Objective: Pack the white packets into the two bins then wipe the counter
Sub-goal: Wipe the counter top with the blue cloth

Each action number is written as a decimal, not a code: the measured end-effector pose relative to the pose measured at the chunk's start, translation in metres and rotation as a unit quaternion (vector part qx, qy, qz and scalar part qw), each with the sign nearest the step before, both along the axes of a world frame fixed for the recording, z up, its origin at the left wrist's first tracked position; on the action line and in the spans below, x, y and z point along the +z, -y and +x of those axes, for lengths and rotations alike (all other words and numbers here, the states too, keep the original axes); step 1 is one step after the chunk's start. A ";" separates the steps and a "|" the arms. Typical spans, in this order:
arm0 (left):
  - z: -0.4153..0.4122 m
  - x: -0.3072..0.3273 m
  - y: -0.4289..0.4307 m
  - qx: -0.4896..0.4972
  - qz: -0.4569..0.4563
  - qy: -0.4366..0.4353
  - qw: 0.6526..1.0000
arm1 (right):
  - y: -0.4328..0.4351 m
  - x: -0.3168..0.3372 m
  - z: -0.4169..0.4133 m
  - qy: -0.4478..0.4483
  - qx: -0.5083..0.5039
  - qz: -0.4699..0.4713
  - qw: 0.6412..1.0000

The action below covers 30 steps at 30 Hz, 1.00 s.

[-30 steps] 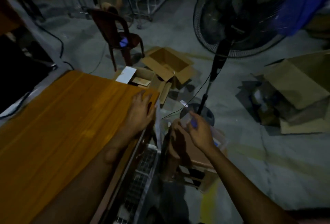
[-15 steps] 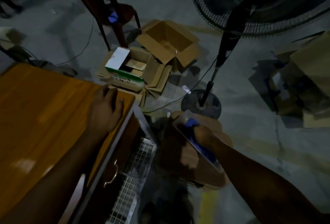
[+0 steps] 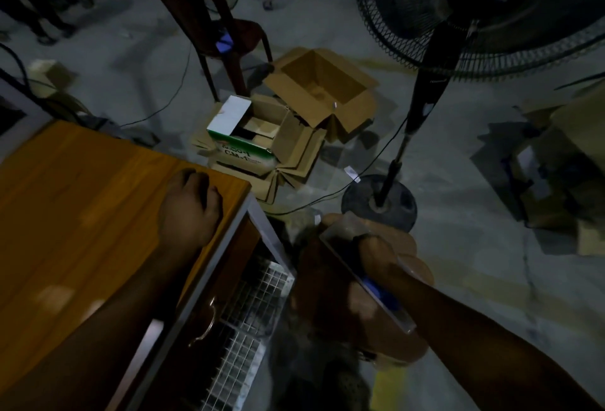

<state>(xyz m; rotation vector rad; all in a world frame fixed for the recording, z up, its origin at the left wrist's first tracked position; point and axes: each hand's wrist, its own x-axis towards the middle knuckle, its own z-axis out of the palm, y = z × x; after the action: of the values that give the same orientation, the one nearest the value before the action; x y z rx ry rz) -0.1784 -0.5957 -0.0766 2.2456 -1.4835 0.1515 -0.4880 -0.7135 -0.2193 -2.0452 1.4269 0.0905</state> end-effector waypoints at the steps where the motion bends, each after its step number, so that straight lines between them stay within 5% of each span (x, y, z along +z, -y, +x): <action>1: 0.001 -0.001 -0.002 0.009 0.002 -0.005 1.000 | -0.004 0.016 0.000 -0.005 0.016 -0.034 0.999; 4: 0.004 0.000 -0.005 0.022 0.023 -0.030 0.999 | -0.008 0.067 0.001 -0.038 0.047 -0.101 0.993; 9: 0.026 0.012 -0.034 -0.026 0.079 -0.088 0.993 | -0.023 0.155 0.034 0.166 0.088 -0.189 0.964; 15: 0.066 0.027 -0.094 0.031 0.083 -0.068 0.994 | -0.041 0.250 0.138 0.219 0.123 -0.222 0.942; 21: 0.103 -0.003 -0.139 0.090 0.106 -0.044 0.989 | -0.079 0.166 0.247 -0.005 0.257 -0.179 0.950; 24: 0.105 -0.012 -0.138 0.152 0.098 -0.046 0.982 | -0.098 0.147 0.266 0.000 0.237 -0.239 0.942; 27: 0.104 -0.008 -0.134 0.243 0.099 -0.074 0.962 | -0.103 0.146 0.268 0.020 0.338 -0.245 0.909; 30: 0.122 -0.008 -0.144 0.217 0.104 -0.091 0.966 | -0.099 0.139 0.251 0.041 0.381 -0.270 0.884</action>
<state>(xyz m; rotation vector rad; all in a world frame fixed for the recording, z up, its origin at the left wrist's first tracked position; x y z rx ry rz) -0.0566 -0.4515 -0.0842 2.6458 -0.9339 -0.0824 -0.2371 -0.6149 -0.0806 -2.9309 0.5368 -0.0810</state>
